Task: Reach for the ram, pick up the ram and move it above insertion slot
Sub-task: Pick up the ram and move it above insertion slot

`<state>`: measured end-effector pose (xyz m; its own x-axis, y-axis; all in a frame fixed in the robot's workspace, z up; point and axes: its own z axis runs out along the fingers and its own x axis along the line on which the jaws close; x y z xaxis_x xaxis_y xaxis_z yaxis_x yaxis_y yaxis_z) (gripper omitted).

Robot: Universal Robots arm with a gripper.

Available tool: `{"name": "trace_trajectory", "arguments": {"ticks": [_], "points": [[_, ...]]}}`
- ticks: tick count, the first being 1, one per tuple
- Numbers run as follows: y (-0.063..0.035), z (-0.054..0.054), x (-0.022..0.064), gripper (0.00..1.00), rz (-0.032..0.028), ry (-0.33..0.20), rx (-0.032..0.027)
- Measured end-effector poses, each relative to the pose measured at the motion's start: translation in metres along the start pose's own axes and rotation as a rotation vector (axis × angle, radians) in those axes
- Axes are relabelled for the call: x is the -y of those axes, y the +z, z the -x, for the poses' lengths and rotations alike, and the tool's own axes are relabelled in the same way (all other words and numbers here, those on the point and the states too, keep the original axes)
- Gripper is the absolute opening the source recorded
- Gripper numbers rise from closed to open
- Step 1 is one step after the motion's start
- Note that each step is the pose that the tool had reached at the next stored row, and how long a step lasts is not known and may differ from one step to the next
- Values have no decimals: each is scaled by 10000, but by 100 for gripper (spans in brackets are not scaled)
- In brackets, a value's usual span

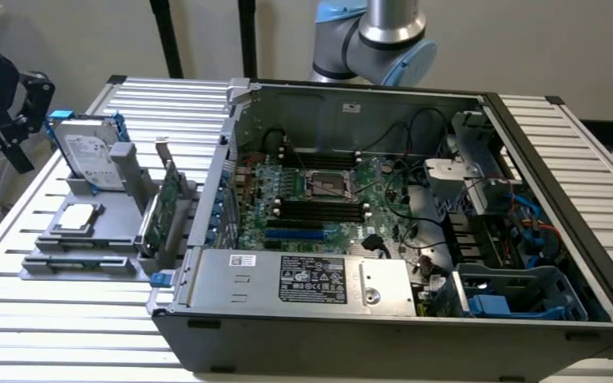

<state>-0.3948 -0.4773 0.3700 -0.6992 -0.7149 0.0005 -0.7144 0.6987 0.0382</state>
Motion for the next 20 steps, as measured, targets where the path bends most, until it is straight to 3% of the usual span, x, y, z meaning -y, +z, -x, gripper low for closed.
{"name": "trace_trajectory", "arguments": {"ticks": [20], "points": [[5,0,0,11,-18,-3639,-128]]}}
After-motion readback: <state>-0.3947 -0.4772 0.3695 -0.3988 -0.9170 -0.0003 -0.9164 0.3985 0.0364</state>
